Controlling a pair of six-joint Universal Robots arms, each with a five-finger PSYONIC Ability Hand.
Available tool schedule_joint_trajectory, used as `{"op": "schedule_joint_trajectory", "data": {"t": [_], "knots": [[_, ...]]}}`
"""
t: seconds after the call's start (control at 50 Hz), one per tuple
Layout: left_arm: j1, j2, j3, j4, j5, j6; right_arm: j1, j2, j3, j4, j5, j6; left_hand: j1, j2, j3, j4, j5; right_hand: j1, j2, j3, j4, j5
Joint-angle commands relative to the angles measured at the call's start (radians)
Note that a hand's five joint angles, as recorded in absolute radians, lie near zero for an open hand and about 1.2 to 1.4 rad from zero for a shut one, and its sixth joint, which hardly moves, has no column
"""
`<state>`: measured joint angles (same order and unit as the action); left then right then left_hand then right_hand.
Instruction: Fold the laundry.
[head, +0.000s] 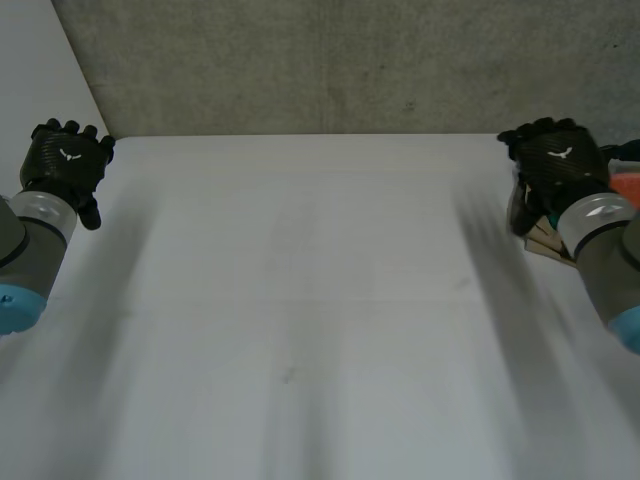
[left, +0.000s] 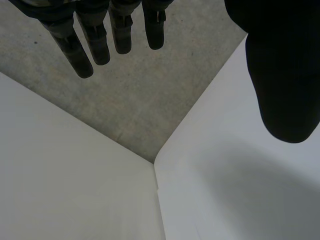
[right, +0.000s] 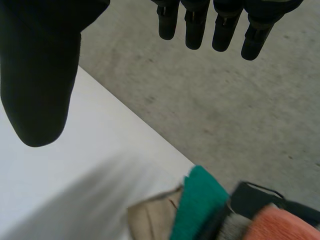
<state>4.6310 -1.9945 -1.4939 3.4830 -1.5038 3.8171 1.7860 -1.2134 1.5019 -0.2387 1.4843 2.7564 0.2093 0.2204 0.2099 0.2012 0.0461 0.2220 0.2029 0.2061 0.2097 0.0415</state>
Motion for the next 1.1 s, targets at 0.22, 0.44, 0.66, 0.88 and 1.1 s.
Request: {"op": "schedule_joint_trajectory", "data": {"t": [0.22, 0.44, 0.66, 0.88, 1.1], "knots": [[0.014, -0.032, 0.018, -0.005, -0.009, 0.053, 0.079, 0.003, -0.020, 0.015, -0.002, 0.006, -0.035, -0.046, -0.035, -0.027, -0.046, -0.048, -0.028, -0.032, -0.035, -0.042], [0.043, -0.076, 0.027, -0.067, -0.007, 0.105, 0.072, 0.006, -0.023, 0.027, -0.004, 0.005, -0.035, -0.046, -0.035, -0.027, -0.046, -0.048, -0.028, -0.032, -0.035, -0.042], [-0.014, -0.008, 0.078, -0.105, 0.025, -0.055, 0.070, -0.008, -0.038, 0.032, -0.006, 0.008, -0.035, -0.046, -0.035, -0.027, -0.046, -0.048, -0.028, -0.032, -0.035, -0.042], [-0.349, 0.357, 0.153, -0.467, -0.142, -0.529, 0.118, -0.124, -0.107, 0.197, 0.068, 0.172, -0.035, -0.046, -0.035, -0.027, -0.046, -0.048, -0.028, -0.032, -0.035, -0.042], [-0.305, 0.421, 0.077, -0.541, -0.087, -0.557, 0.127, -0.152, -0.111, 0.317, 0.057, 0.195, -0.035, -0.046, -0.035, -0.027, -0.046, -0.048, -0.028, -0.032, -0.035, -0.042]]}}
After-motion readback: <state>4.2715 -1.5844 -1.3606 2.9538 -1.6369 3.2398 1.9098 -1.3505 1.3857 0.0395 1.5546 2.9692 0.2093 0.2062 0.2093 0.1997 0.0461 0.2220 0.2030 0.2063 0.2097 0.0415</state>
